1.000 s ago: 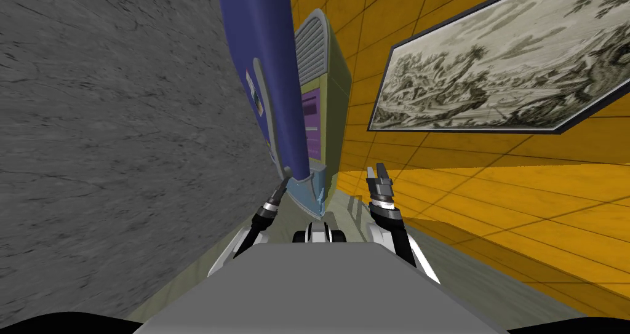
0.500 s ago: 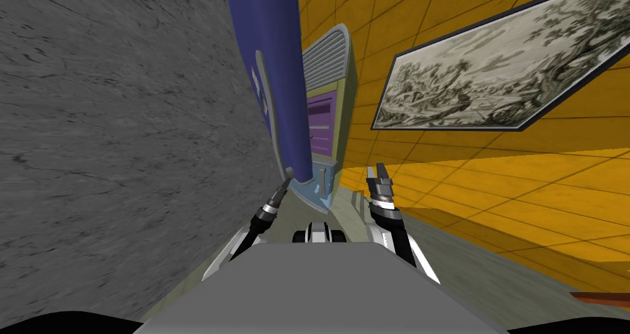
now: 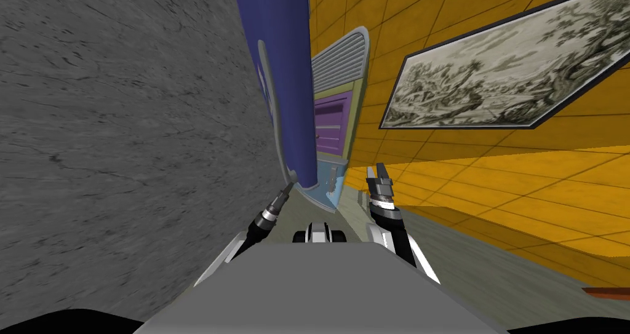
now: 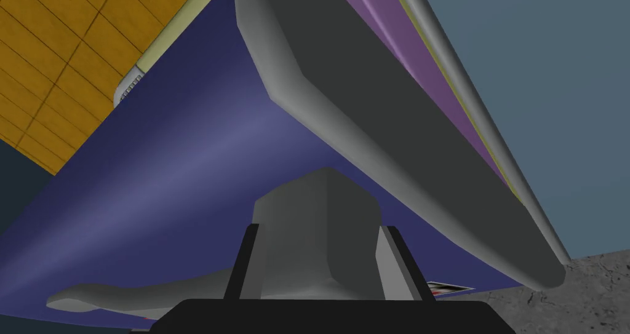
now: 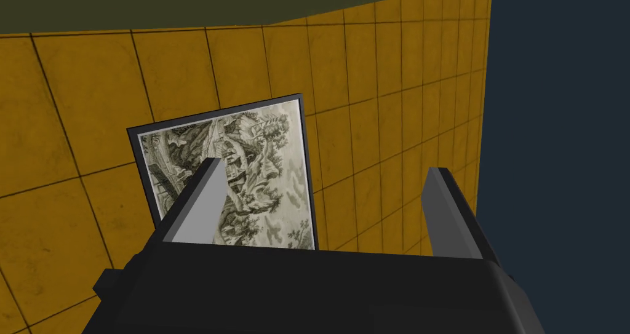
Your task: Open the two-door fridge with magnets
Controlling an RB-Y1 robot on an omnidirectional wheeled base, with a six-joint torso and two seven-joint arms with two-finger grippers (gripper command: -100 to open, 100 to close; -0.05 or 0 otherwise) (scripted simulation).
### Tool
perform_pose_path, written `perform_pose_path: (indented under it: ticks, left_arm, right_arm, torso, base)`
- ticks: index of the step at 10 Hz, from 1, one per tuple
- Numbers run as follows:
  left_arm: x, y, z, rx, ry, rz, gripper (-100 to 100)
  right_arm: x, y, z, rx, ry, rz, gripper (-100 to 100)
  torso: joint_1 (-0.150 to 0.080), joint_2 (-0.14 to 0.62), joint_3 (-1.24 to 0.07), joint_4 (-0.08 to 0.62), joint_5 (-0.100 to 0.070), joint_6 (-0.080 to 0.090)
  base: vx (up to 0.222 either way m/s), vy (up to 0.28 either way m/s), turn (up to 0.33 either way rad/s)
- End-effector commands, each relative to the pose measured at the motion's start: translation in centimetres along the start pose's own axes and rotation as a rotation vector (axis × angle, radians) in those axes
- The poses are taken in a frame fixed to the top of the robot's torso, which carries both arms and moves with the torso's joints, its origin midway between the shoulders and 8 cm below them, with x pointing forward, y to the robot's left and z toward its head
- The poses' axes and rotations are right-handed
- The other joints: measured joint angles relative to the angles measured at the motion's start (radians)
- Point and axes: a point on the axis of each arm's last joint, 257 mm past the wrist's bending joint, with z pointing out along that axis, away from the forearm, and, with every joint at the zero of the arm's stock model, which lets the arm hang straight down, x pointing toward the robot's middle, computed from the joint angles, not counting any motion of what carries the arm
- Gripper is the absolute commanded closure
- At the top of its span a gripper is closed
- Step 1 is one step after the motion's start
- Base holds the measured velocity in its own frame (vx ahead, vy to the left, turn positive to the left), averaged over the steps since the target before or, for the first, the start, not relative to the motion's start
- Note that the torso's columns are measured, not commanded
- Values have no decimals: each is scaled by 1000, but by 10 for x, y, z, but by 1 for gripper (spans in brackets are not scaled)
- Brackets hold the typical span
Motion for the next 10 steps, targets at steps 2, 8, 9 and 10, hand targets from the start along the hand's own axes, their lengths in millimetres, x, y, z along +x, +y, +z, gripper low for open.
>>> perform_pose_path:
  ticks: [2,8,9,10]
  left_arm:
    - [17,-26,-8,70,60,-17,100]
    - [46,-62,-28,153,157,-69,100]
    - [46,-62,-28,153,157,-69,100]
    - [55,-75,-36,179,188,-91,100]
  right_arm:
    - [0,0,0,0,0,0,0]
    - [0,0,0,0,0,0,0]
    - [0,0,0,0,0,0,0]
    - [0,0,0,0,0,0,0]
  torso:
    - [-5,-4,-2,-1,-2,1]
    - [-5,-11,-9,-1,-2,2]
    - [-3,-11,-9,-1,-2,2]
    - [-6,-11,-9,-2,-3,2]
  base:
    - [41,237,32]
    - [42,218,30]
    - [33,235,8]
    - [27,228,37]
